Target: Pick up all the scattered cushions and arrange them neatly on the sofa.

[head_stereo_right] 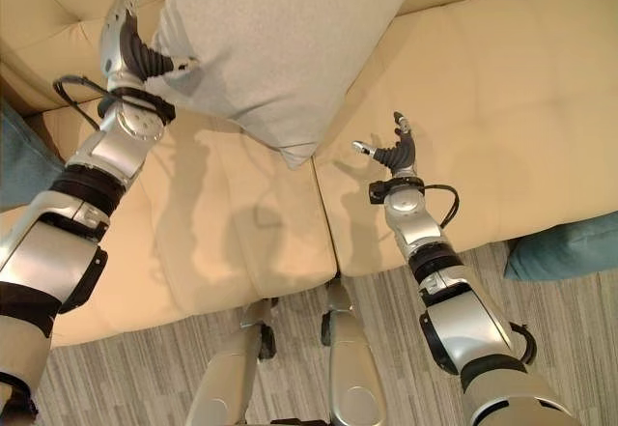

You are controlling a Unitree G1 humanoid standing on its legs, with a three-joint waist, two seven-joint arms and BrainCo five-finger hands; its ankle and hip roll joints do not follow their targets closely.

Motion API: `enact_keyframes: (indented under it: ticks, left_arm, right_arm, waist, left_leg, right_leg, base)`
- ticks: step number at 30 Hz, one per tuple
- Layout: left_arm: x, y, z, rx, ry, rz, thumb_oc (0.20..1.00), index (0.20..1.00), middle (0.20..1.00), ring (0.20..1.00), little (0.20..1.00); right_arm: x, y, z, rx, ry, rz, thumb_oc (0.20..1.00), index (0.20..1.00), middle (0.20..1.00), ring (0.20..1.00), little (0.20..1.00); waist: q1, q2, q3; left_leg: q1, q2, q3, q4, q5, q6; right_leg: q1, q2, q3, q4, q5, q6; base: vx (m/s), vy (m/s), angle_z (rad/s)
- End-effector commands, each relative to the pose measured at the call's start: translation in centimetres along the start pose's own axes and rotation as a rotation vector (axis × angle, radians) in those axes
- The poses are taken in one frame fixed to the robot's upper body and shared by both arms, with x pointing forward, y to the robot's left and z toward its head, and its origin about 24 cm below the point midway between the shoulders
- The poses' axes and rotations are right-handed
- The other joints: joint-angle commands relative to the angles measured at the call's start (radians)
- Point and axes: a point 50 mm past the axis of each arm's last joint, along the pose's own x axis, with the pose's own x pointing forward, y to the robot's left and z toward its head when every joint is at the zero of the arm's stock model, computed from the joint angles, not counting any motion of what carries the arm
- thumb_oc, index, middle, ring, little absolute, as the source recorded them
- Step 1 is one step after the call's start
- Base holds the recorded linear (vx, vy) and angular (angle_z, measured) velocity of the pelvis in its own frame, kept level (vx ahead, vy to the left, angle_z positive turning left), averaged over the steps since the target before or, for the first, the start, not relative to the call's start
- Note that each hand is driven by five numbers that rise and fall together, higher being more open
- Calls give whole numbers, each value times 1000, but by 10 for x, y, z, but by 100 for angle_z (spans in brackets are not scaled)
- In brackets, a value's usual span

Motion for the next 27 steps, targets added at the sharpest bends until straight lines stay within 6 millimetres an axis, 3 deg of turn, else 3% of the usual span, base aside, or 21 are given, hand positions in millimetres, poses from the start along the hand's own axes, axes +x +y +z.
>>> enact_keyframes:
  ticks: [1, 8, 9, 10, 20, 22, 24, 27]
  left_arm:
    - [2, 2, -10, -17, 42, -4, 1000, 1000, 1000, 1000, 1000]
    - [-7, -23, -12, -154, 139, -128, 1000, 1000, 1000, 1000, 1000]
    - [-9, -27, -13, -173, 151, -147, 693, 693, 693, 693, 693]
    - [-11, -30, -15, -188, 163, -166, 200, 200, 200, 200, 200]
    - [-32, -41, -39, -496, 309, -121, 200, 200, 200, 200, 200]
    - [-45, -52, -44, -648, 370, -97, 200, 200, 200, 200, 200]
    - [-78, -80, -47, -852, 487, -62, 200, 200, 200, 200, 200]
    - [-95, -96, -41, -895, 516, -98, 200, 200, 200, 200, 200]
  right_arm:
    - [1, -5, 9, 44, -66, -29, 1000, 1000, 1000, 1000, 1000]
    - [0, -2, 24, 44, -135, -3, 1000, 1000, 1000, 1000, 1000]
    - [0, -3, 24, 50, -138, -6, 1000, 1000, 1000, 1000, 1000]
    - [-1, -4, 24, 55, -139, -8, 1000, 1000, 1000, 1000, 1000]
    - [-10, -20, -5, 83, -71, -97, 1000, 1000, 1000, 1000, 1000]
    - [-10, -24, -4, 105, -77, -129, 1000, 1000, 1000, 1000, 1000]
    - [-11, -25, 0, 156, -100, -170, 1000, 1000, 1000, 1000, 1000]
    - [-12, -25, 1, 174, -111, -184, 1000, 1000, 1000, 1000, 1000]
  waist:
    - [-6, -3, -62]
    - [-29, -9, -58]
    - [-32, -11, -57]
    - [-34, -11, -58]
    - [-33, -16, -47]
    - [-28, -21, -42]
    - [-25, -32, -32]
    - [-24, -37, -26]
  left_leg:
    - [-79, -38, 13, 108, -91, -30]
    - [-127, -43, 21, 97, -81, -30]
    - [-132, -43, 22, 96, -79, -30]
    - [-136, -43, 23, 94, -77, -31]
    - [-145, -44, 25, 106, -80, -34]
    - [-144, -44, 23, 107, -80, -36]
    - [-151, -39, 16, 117, -81, -40]
    - [-154, -36, 10, 120, -81, -41]
  right_leg:
    - [-92, -31, 49, 209, -193, 83]
    - [-147, -32, 60, 201, -169, 92]
    - [-153, -32, 62, 201, -168, 92]
    - [-156, -32, 63, 199, -166, 92]
    - [-164, -28, 65, 188, -152, 90]
    - [-161, -27, 63, 186, -152, 88]
    - [-164, -24, 58, 194, -157, 81]
    - [-167, -23, 53, 198, -159, 77]
  base:
    - [0, 0, 0]
    - [0, 2, 1]
    - [-11, 16, -9]
    - [-11, 11, -5]
    - [-21, -3, -3]
    - [-26, -41, 2]
    - [-43, -65, 3]
    - [-14, -40, 7]
